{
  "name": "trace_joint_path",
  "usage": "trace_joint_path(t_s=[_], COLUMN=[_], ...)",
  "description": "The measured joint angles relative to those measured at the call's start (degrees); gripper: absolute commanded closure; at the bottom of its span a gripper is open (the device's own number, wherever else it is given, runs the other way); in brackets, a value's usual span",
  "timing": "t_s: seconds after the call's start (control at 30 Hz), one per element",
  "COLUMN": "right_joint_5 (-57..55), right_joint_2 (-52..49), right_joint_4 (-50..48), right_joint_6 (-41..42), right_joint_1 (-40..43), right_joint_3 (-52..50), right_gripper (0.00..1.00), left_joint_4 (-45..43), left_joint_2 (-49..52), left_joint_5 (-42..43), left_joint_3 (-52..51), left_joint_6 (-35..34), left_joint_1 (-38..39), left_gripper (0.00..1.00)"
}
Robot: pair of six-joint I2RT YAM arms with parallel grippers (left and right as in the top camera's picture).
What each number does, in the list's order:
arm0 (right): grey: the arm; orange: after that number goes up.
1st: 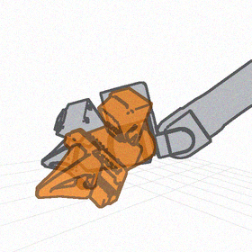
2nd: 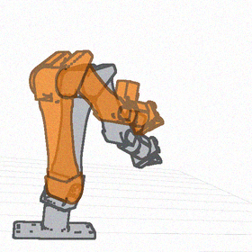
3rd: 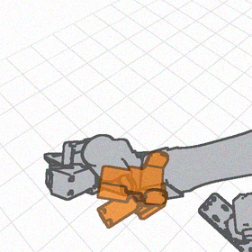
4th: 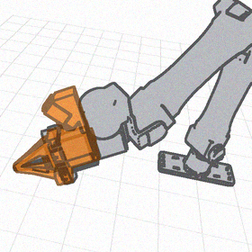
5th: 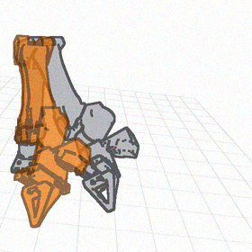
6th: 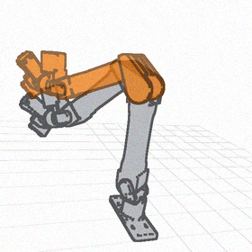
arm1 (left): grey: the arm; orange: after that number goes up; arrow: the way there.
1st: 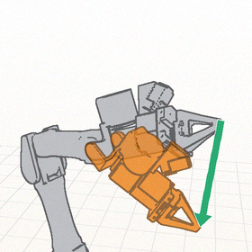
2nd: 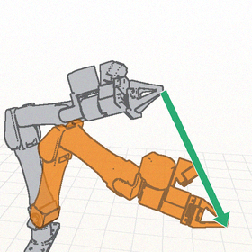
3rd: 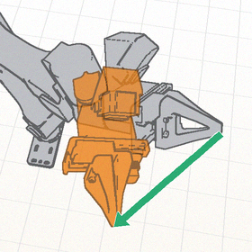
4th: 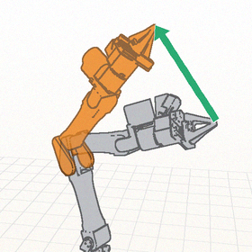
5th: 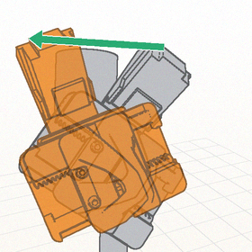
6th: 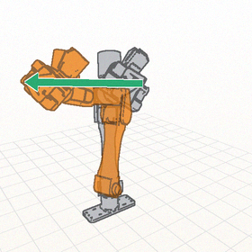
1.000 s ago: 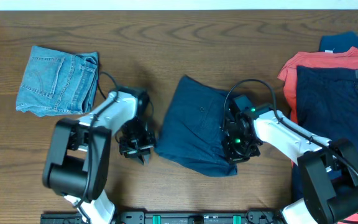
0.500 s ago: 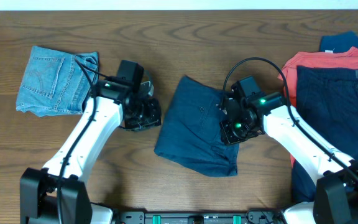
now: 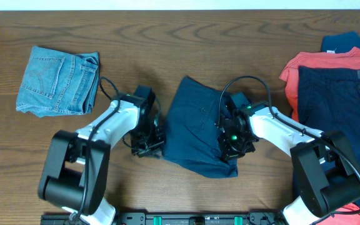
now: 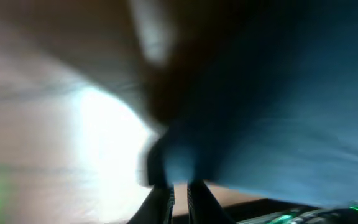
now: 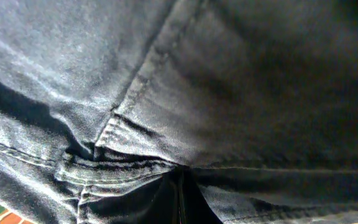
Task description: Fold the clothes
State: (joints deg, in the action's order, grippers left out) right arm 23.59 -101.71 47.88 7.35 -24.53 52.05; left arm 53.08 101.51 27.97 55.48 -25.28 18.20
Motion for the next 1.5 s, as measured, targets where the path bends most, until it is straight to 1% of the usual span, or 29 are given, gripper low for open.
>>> trace_joint_path(t_s=[0.13, 0.3, 0.47, 0.6, 0.67, 0.73, 0.9, 1.07, 1.2, 1.37, 1.43, 1.5], right_joint_5=[0.28, 0.42, -0.48, -1.29, -1.31, -1.64, -3.13, -4.22, -4.59, -4.76, -4.79, -4.81], right_joint_2=[-0.07, -0.07, 0.17, 3.78, 7.02, 10.27, 14.91, 15.28, 15.28, 15.28, 15.28, 15.28], right_joint_4=[0.0, 0.59, 5.68, 7.32, 7.17, 6.82, 6.36, 5.86, 5.81, 5.64, 5.42, 4.96], right_joint_6=[0.04, 0.0, -1.66, -2.38, -2.38, -1.92, -0.15, 0.92, 1.22, 1.33, 1.36, 1.38], right_joint_1=[0.0, 0.0, -0.02, 0.07, 0.59, 1.7, 4.48, 7.34, 8.55, 8.72, 8.72, 8.74], right_joint_3=[0.02, 0.09, 1.9, 6.8, 10.16, 13.31, 17.75, 18.12, 18.12, 18.12, 18.12, 18.12], right_gripper=[0.99, 0.99, 0.97, 0.96, 0.97, 0.99, 0.99, 0.99, 0.99, 0.99, 0.99, 0.99], left_joint_4=[1.86, 2.45, 2.6, 0.42, -0.61, -1.29, -6.95, -11.52, -13.55, -16.63, -20.02, -26.14], left_joint_2=[0.39, 0.39, -1.46, -7.3, -10.21, -11.65, -10.88, -7.52, -3.76, -0.31, 0.15, 0.31], left_joint_5=[-4.24, -5.51, -0.09, 2.36, 3.15, 3.43, 3.37, 3.37, 3.39, 4.28, 4.9, 4.61], left_joint_3=[-0.42, -0.2, 2.38, 4.44, 4.92, 5.05, 3.54, -0.63, -3.1, -3.3, -3.39, -3.37], left_joint_6=[0.22, 1.46, 4.74, 5.81, 5.51, 4.04, -2.51, -10.27, -15.32, -16.92, -16.55, -14.93], left_joint_1=[-1.7, -6.82, -9.73, -8.66, -7.5, -5.95, -2.25, 0.55, 1.14, -0.85, -2.95, -5.73], left_gripper=[0.89, 0.91, 0.91, 0.9, 0.9, 0.94, 0.94, 0.94, 0.94, 0.94, 0.94, 0.94])
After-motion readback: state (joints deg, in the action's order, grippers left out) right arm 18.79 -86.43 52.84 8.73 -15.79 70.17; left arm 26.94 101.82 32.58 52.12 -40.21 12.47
